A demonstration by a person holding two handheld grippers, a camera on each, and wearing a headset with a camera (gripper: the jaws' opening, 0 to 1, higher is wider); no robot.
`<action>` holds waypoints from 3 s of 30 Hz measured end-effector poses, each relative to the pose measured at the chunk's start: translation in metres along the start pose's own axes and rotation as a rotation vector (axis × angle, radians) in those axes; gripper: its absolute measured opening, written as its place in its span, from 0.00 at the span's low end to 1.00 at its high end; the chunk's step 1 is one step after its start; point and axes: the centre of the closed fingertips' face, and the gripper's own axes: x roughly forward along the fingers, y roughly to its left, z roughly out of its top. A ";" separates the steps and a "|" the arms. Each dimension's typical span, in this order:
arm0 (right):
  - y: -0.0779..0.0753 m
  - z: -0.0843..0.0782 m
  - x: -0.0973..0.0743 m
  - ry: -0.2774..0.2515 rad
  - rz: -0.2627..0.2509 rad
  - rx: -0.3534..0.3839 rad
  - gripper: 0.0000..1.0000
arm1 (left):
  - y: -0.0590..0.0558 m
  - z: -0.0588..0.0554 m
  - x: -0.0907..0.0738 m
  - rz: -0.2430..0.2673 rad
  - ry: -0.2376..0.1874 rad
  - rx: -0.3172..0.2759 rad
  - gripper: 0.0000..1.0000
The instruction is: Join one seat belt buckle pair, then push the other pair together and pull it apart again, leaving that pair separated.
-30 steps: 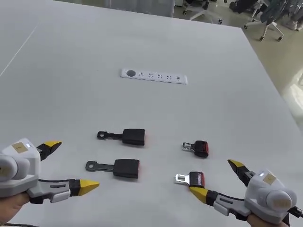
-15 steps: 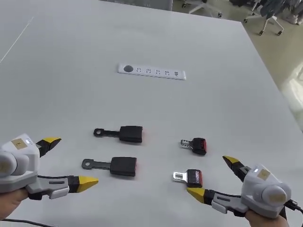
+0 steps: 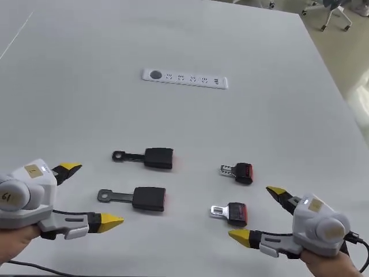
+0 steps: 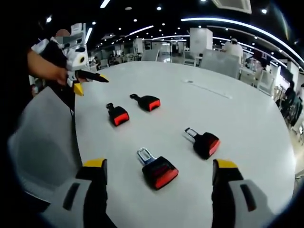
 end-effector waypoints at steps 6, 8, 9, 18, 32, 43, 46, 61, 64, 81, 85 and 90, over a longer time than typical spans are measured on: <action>-0.001 -0.006 0.004 0.019 0.029 -0.013 0.93 | -0.003 -0.001 0.012 -0.030 0.026 0.032 0.98; 0.000 -0.008 0.006 0.028 0.044 -0.020 0.92 | -0.005 -0.002 0.016 -0.042 0.038 0.047 0.98; 0.000 -0.009 0.006 0.031 0.050 -0.024 0.91 | -0.005 -0.002 0.018 -0.047 0.042 0.052 0.97; -0.001 -0.017 0.013 0.079 0.117 -0.071 0.87 | -0.010 -0.006 0.036 -0.104 0.092 0.115 0.93; 0.005 -0.029 0.023 0.143 0.226 -0.126 0.81 | -0.019 -0.018 0.062 -0.193 0.185 0.226 0.85; 0.006 -0.038 0.029 0.190 0.315 -0.177 0.72 | -0.027 -0.030 0.082 -0.271 0.265 0.357 0.74; 0.006 -0.041 0.030 0.203 0.333 -0.192 0.67 | -0.029 -0.033 0.088 -0.291 0.283 0.386 0.70; 0.002 -0.047 0.030 0.232 0.400 -0.231 0.54 | -0.023 -0.048 0.108 -0.353 0.342 0.494 0.54; 0.000 -0.047 0.031 0.231 0.407 -0.262 0.51 | -0.023 -0.047 0.109 -0.358 0.339 0.507 0.47; -0.006 -0.046 0.033 0.183 0.437 -0.316 0.35 | -0.030 -0.047 0.108 -0.460 0.329 0.611 0.34; -0.004 -0.044 0.034 0.157 0.429 -0.289 0.35 | -0.032 -0.045 0.108 -0.458 0.341 0.615 0.34; -0.005 -0.045 0.032 0.124 0.417 -0.259 0.35 | -0.031 -0.045 0.107 -0.454 0.344 0.608 0.33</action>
